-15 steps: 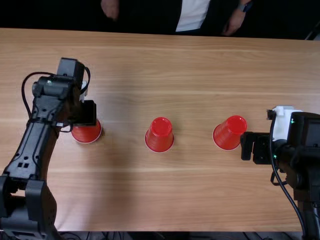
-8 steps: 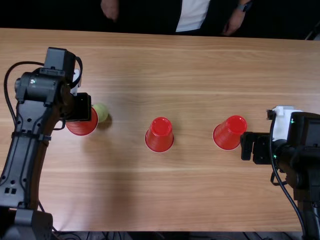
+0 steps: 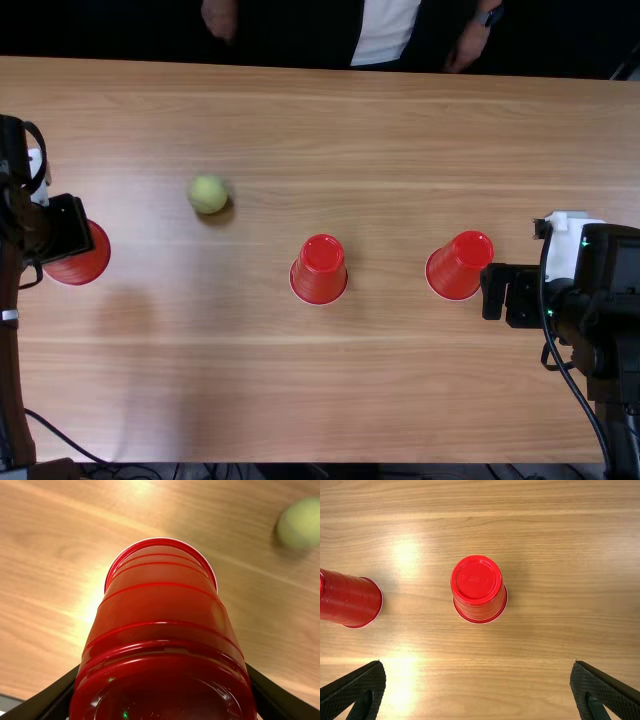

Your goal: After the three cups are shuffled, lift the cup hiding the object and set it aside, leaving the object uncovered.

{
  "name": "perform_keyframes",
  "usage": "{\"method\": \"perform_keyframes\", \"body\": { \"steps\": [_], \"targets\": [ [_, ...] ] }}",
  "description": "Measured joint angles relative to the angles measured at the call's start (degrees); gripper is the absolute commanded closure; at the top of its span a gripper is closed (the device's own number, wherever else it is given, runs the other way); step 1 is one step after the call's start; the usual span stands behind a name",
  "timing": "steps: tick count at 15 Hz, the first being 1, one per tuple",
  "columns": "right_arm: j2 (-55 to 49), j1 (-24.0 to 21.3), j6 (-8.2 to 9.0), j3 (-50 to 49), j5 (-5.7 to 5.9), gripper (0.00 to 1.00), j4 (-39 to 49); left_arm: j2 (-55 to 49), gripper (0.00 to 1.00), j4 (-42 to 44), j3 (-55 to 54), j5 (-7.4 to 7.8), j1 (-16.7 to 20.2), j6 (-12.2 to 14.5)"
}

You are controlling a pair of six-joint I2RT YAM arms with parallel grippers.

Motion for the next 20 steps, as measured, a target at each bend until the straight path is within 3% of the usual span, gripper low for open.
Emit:
{"method": "perform_keyframes", "body": {
  "steps": [4,6,8,13,14,16,20],
  "targets": [
    [0.00,0.02,-0.04,0.00,0.00,0.00,0.13,-0.28,0.77,1.66,-10.54,-1.66,4.70,0.04],
    [0.00,0.00,-0.04,0.00,0.02,0.00,0.15,-0.28,0.76,7.19,-14.43,-2.25,7.23,0.02],
    [0.00,0.00,-0.02,0.00,0.00,0.00,0.13,-0.24,0.62,13.62,-18.71,-2.25,7.78,0.02],
    [0.00,0.02,-0.04,0.00,0.02,0.00,-0.35,2.69,0.56,16.70,-23.10,-2.29,7.78,0.02],
    [0.00,0.02,-0.02,0.00,-0.02,0.00,-0.35,2.69,0.46,16.72,-23.15,-2.29,7.78,0.02],
    [0.00,0.00,0.00,0.00,0.02,0.00,-0.46,2.69,0.00,16.90,-23.15,-2.32,7.78,0.02],
    [0.00,0.02,-0.04,0.00,0.02,0.00,-0.59,2.69,0.00,16.83,-23.19,-2.34,7.78,0.00]
  ]
}}
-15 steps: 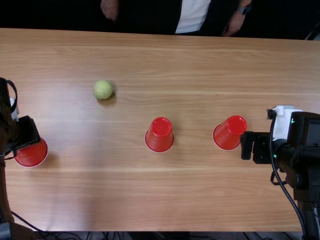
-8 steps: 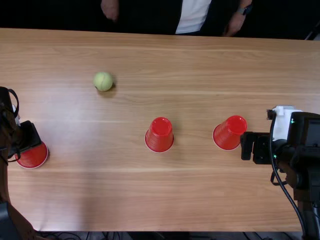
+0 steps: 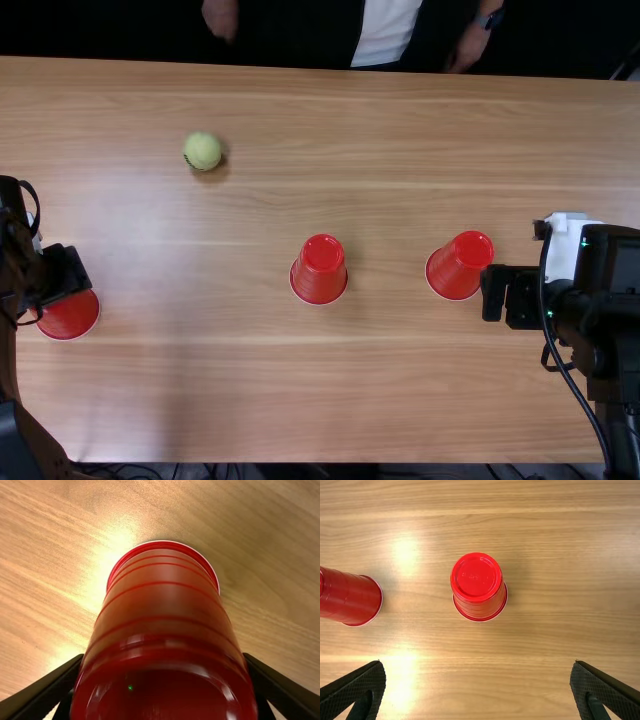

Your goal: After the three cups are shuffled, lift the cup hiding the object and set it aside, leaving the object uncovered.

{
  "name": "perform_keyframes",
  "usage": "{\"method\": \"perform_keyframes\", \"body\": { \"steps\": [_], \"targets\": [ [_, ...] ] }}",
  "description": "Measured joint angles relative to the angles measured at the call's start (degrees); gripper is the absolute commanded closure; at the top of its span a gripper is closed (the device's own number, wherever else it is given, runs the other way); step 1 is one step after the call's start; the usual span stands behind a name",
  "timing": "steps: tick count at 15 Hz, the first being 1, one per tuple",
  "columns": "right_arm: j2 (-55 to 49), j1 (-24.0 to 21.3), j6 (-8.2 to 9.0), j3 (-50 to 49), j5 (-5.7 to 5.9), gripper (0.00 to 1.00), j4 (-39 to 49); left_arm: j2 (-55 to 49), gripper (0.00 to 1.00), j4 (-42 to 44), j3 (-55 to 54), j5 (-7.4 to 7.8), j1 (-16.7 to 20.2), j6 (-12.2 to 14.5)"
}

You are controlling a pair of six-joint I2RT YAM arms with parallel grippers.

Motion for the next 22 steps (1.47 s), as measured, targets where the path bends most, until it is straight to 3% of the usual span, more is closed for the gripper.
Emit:
{"method": "perform_keyframes", "body": {
  "steps": [5,13,18,22],
  "targets": [
    [0.00,0.00,0.00,0.00,0.00,0.00,-0.11,-0.81,0.00,-1.68,0.00,0.04,0.00,-0.02],
    [-1.07,0.17,-0.13,0.00,0.00,0.00,-0.24,-19.85,0.00,-4.22,0.90,0.17,-0.42,-0.04],
    [-9.14,0.37,-0.24,-0.35,0.00,0.00,-2.62,-36.37,0.00,-9.16,0.79,0.92,-8.50,-0.04],
    [-18.14,1.84,-0.20,-7.21,-0.02,0.00,-2.67,-50.42,0.00,-8.39,-10.51,1.42,-9.35,0.00]
  ]
}}
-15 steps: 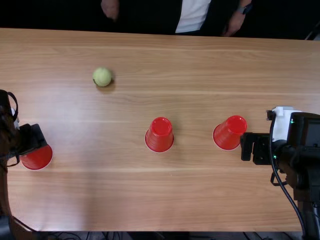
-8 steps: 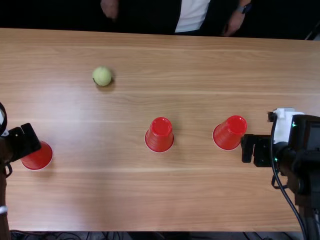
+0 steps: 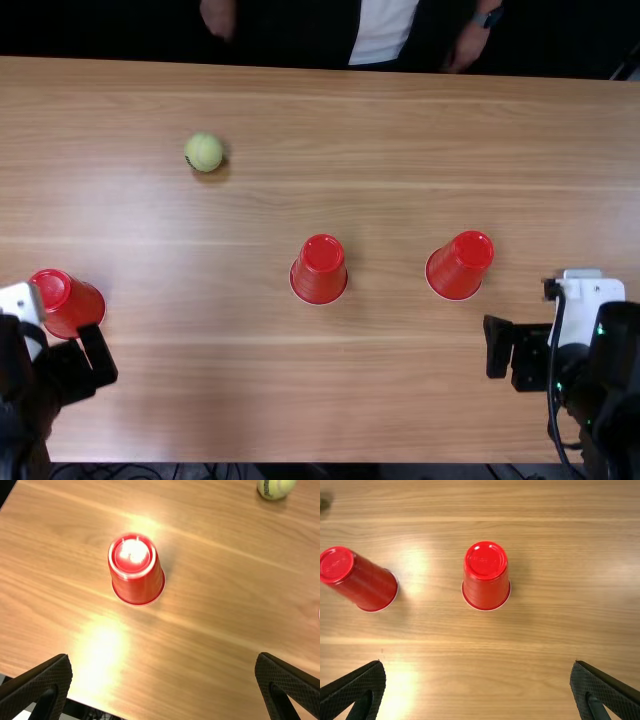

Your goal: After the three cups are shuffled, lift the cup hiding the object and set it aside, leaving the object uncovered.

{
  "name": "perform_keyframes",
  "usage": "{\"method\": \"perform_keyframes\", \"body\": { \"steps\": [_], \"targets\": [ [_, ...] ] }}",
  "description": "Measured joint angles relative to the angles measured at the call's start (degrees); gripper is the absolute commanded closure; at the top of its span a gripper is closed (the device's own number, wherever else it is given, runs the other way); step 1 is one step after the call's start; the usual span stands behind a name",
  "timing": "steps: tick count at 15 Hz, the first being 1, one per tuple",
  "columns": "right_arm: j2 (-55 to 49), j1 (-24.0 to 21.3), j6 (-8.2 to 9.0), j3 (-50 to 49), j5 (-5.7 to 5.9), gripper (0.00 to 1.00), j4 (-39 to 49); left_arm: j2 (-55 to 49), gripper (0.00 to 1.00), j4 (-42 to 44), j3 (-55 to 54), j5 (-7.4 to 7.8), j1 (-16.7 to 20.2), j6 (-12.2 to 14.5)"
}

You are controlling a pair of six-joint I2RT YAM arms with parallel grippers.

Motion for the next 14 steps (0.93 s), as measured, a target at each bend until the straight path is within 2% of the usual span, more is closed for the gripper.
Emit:
{"method": "perform_keyframes", "body": {
  "steps": [3,5,7,11,12,14],
  "targets": [
    [-9.60,0.02,0.07,-5.99,-0.02,0.00,0.96,-11.21,0.00,0.13,-9.01,1.84,-2.82,0.00],
    [-17.86,0.02,0.13,-12.11,0.00,0.00,5.11,-17.86,0.00,0.39,-15.37,3.37,-3.39,0.00],
    [-26.18,0.02,0.11,-19.08,0.00,0.00,10.21,-24.98,0.00,2.97,-22.08,3.74,-3.41,0.00],
    [-42.73,0.00,0.09,-30.01,0.00,0.00,14.43,-37.88,0.00,12.87,-31.95,3.82,-3.41,0.00],
    [-45.18,-0.02,0.02,-32.39,0.02,0.00,16.33,-38.97,0.00,14.47,-33.35,4.11,-3.41,0.07],
    [-49.05,-0.50,0.04,-36.11,0.04,0.00,18.49,-41.51,0.00,17.44,-35.85,5.92,-3.45,0.02]
  ]
}}
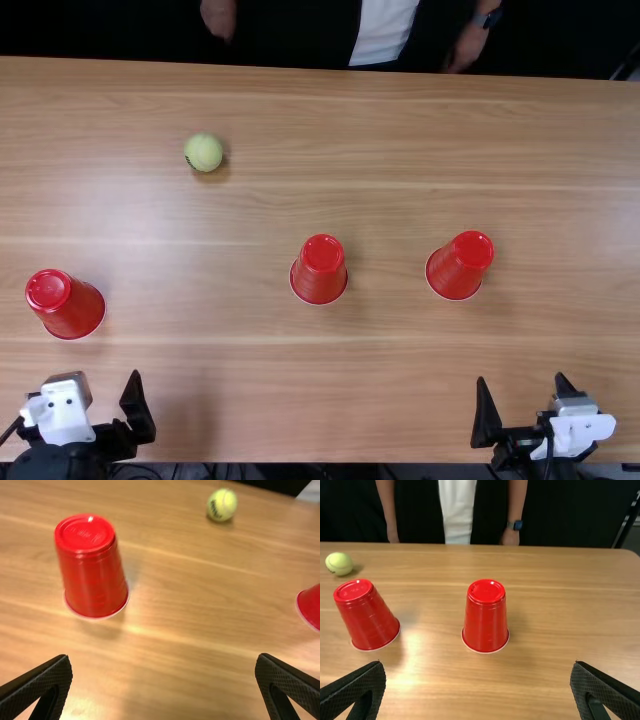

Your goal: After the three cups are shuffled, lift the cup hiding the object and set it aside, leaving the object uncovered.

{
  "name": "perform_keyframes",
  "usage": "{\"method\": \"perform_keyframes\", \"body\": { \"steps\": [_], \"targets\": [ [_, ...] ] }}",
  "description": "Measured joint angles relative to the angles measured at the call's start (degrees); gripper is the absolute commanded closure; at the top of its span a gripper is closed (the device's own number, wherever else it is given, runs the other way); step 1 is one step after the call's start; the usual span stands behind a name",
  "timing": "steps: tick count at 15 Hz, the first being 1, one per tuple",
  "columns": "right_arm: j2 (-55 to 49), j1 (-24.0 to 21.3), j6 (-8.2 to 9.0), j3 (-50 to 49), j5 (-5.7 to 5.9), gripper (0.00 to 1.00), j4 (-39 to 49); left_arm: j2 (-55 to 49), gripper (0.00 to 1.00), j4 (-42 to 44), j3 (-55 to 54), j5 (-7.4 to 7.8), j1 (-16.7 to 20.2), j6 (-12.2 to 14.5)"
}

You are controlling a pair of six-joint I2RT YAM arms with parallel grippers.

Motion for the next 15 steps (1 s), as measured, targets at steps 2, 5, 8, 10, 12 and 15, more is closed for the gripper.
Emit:
{"method": "perform_keyframes", "body": {
  "steps": [2,5,8,10,12,15],
  "targets": [
    [-0.42,-1.16,-0.02,-1.90,0.00,0.00,2.10,-2.93,0.00,2.29,-2.99,3.15,0.00,0.00],
    [-0.42,-2.64,-0.11,-4.42,0.17,0.00,8.50,-3.41,0.00,6.95,-7.93,5.40,0.00,-0.02],
    [-0.42,-2.64,-0.02,-8.20,0.20,0.00,23.06,-3.41,0.00,19.30,-11.43,6.29,0.00,-0.02],
    [-0.42,-2.64,-0.04,-12.17,0.17,0.00,33.05,-3.41,0.00,28.76,-15.98,6.47,-0.02,0.00],
    [-0.42,-2.64,-0.04,-15.56,0.17,0.00,40.04,-3.41,0.00,36.30,-20.09,6.84,-0.83,0.00],
    [-0.42,-2.64,-0.02,-22.99,0.20,0.00,45.55,-3.41,0.00,45.31,-26.12,8.28,-1.07,0.00]
  ]
}}
